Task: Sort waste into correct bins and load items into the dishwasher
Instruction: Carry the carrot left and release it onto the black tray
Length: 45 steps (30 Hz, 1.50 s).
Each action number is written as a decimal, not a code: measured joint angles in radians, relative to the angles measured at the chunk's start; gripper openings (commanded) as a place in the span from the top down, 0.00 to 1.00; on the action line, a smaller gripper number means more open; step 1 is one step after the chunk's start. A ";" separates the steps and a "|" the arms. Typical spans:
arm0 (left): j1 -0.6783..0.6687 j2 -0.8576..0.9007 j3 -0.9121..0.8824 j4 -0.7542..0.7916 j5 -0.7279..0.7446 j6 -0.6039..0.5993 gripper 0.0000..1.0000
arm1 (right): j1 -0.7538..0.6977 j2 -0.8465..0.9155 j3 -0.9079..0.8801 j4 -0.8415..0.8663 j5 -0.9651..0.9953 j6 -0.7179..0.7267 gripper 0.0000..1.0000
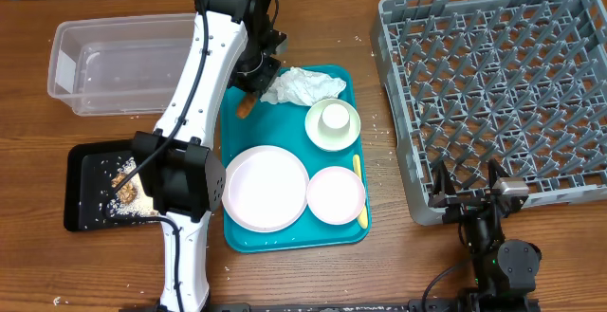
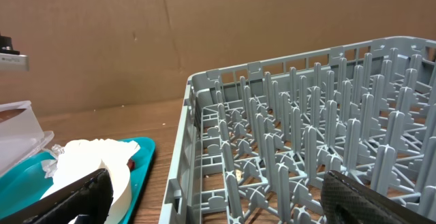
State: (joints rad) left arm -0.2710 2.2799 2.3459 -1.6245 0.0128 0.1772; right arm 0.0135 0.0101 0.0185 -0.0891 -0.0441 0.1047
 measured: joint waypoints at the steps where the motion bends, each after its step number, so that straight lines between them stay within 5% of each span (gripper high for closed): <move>1: 0.000 0.000 0.000 0.000 -0.007 -0.004 0.91 | 0.000 0.000 0.000 0.000 0.000 0.000 0.00; 15: 0.063 0.000 0.000 -0.014 -0.124 -0.186 0.92 | 0.000 0.000 0.000 0.000 0.000 0.000 0.00; 27: 0.348 0.000 0.000 -0.011 -0.145 -0.470 0.96 | 0.000 0.000 0.000 0.000 0.000 0.000 0.00; 45: 0.628 0.000 0.000 -0.063 -0.129 -0.542 0.95 | 0.000 0.000 0.000 0.000 0.000 0.000 0.00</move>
State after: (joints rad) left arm 0.3573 2.2799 2.3459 -1.6871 -0.1165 -0.3649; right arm 0.0135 0.0101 0.0185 -0.0887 -0.0444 0.1043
